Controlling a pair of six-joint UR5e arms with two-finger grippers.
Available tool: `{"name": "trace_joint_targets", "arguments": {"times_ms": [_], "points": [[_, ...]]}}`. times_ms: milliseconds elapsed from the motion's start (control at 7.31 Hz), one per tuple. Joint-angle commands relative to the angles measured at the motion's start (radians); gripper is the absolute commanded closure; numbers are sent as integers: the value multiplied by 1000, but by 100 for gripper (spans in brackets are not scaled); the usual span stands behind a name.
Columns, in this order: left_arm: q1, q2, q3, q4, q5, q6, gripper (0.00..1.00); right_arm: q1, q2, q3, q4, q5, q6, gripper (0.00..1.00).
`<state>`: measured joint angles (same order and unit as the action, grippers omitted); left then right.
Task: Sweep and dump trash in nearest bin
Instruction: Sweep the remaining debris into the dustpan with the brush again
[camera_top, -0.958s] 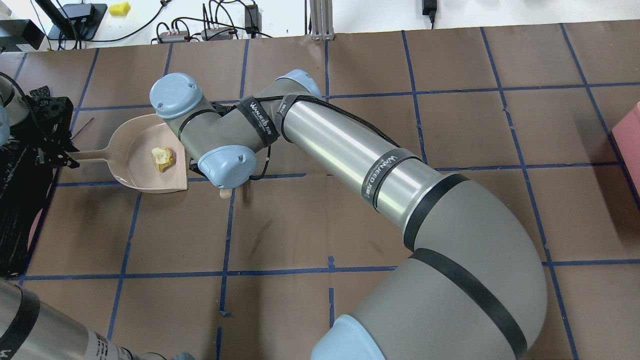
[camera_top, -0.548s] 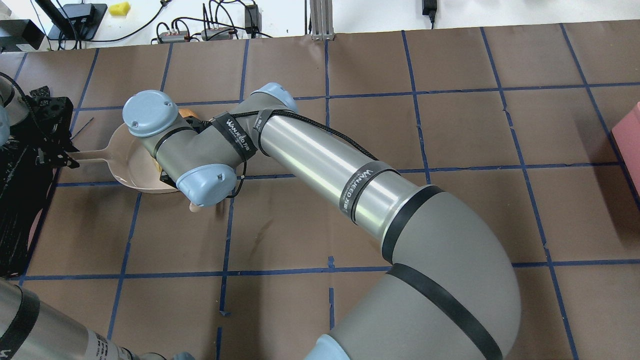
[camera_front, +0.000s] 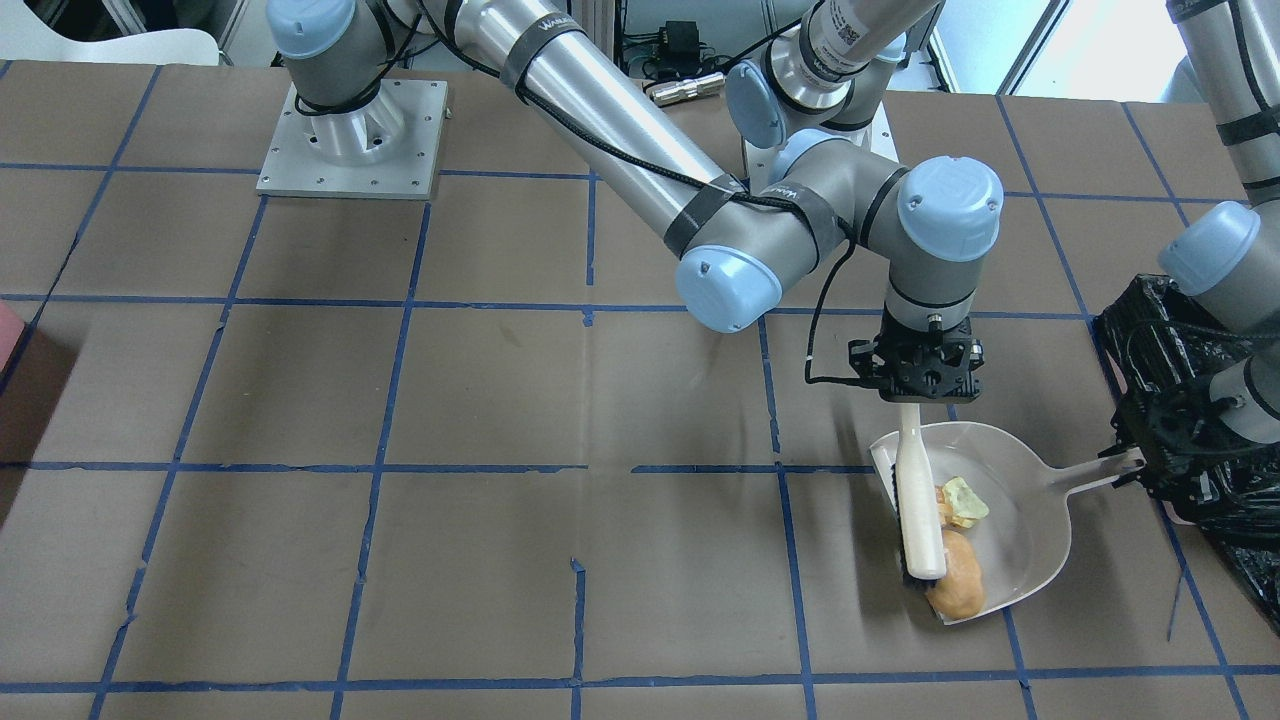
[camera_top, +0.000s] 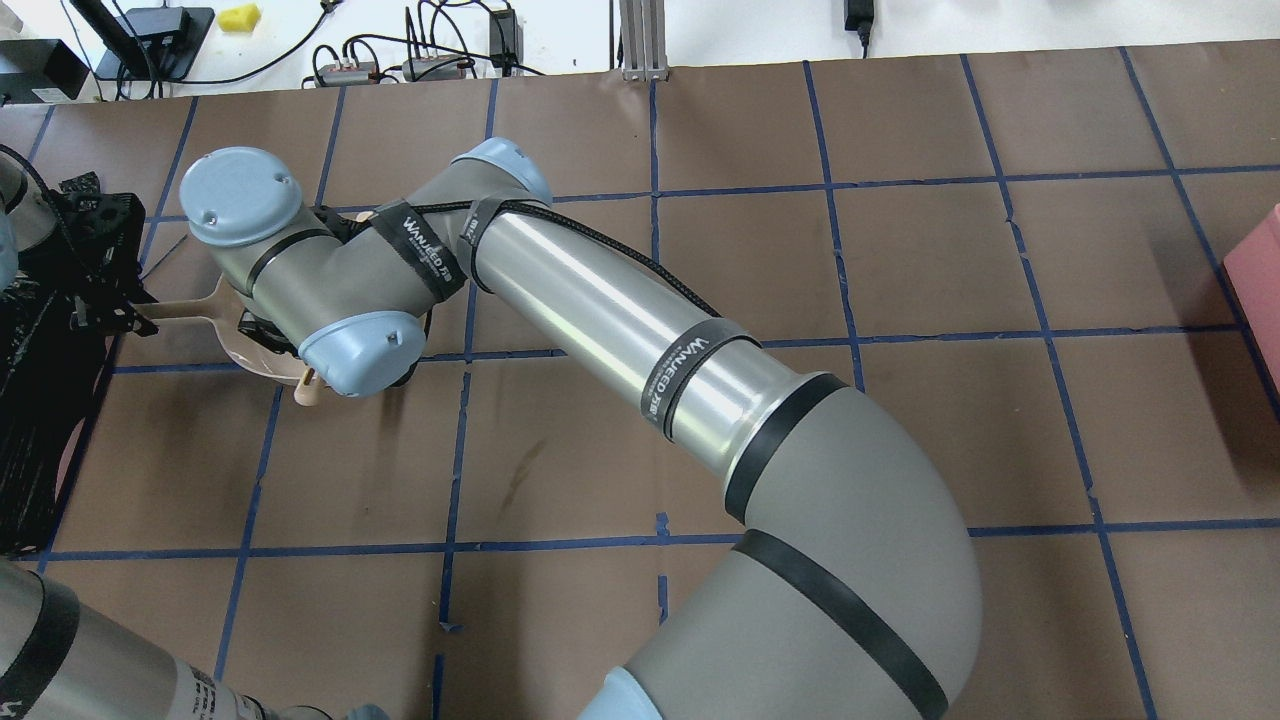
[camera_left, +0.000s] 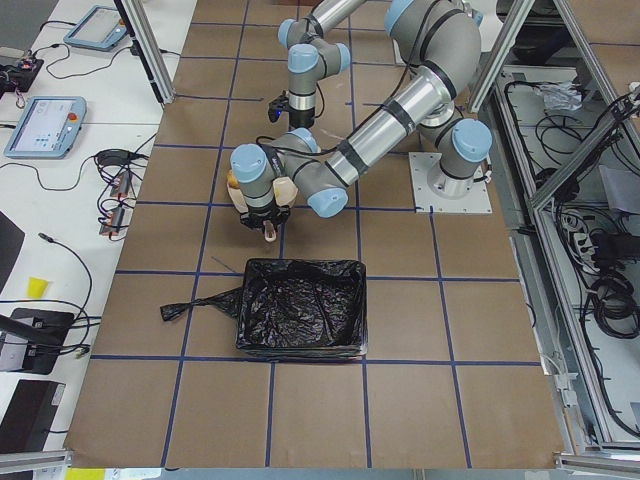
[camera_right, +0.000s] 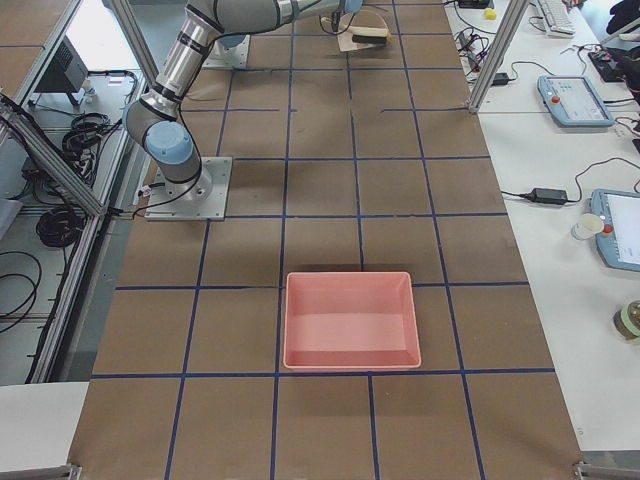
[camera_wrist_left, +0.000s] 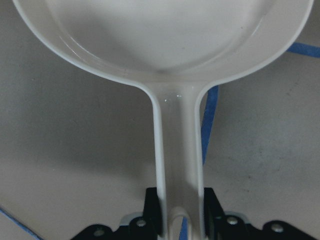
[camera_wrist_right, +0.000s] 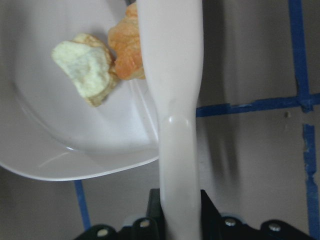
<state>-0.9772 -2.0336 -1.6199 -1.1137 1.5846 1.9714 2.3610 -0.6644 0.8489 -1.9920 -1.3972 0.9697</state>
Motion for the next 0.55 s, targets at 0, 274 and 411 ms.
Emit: {"name": "trace_joint_targets", "arguments": {"times_ms": [0,274,411], "points": [[0,1,0,0,0,-2,91,39,8,-42,-7,13,88,77],[0,0,0,1,-2,-3,91,87,44,-42,-66,14,189,77],[2,0,-3,2,-11,-3,91,90,26,-41,-47,10,193,77]]}}
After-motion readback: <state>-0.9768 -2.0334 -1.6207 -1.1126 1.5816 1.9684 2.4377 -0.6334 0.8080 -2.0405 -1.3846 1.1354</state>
